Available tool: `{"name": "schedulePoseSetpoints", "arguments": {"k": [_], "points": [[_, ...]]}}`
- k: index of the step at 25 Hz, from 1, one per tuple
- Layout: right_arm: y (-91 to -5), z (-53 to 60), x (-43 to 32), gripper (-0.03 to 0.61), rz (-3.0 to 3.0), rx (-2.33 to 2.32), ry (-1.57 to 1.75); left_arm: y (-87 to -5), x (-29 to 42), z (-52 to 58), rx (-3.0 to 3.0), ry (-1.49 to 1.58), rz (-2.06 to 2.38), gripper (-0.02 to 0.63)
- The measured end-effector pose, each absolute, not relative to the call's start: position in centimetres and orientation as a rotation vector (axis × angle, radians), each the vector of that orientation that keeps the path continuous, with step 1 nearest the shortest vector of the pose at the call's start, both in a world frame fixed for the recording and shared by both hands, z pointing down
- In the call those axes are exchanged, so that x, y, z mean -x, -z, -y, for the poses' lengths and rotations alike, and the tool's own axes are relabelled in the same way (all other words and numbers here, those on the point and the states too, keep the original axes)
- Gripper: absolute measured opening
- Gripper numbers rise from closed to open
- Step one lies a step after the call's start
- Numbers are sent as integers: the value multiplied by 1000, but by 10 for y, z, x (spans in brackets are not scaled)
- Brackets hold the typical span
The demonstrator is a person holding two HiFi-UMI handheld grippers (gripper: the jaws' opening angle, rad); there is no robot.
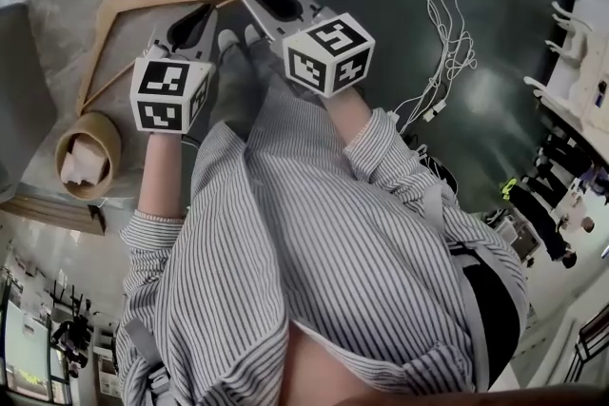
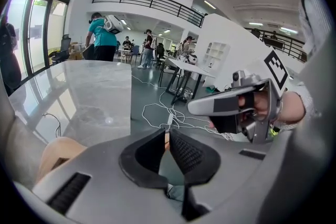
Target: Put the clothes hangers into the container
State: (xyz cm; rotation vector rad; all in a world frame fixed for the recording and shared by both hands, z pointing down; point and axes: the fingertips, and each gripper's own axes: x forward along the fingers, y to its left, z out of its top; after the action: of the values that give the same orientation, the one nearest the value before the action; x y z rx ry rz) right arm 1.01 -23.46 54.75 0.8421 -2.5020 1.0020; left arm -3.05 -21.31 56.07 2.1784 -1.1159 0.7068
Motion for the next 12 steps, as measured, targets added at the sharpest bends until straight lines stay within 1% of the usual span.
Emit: {"name": "schedulePoseSetpoints", "arguments": {"k": [2, 5, 12], "points": [[-551, 235, -12, 15, 2496, -843, -1006, -567, 29, 211, -2165, -714, 1108, 15], [-558, 235, -15, 15, 2483, -843, -1014, -572, 30, 211, -2160, -733, 1103, 41], [-575, 234, -20, 15, 2447, -851, -1049, -591, 28, 212, -2158, -789, 1053, 76]]}}
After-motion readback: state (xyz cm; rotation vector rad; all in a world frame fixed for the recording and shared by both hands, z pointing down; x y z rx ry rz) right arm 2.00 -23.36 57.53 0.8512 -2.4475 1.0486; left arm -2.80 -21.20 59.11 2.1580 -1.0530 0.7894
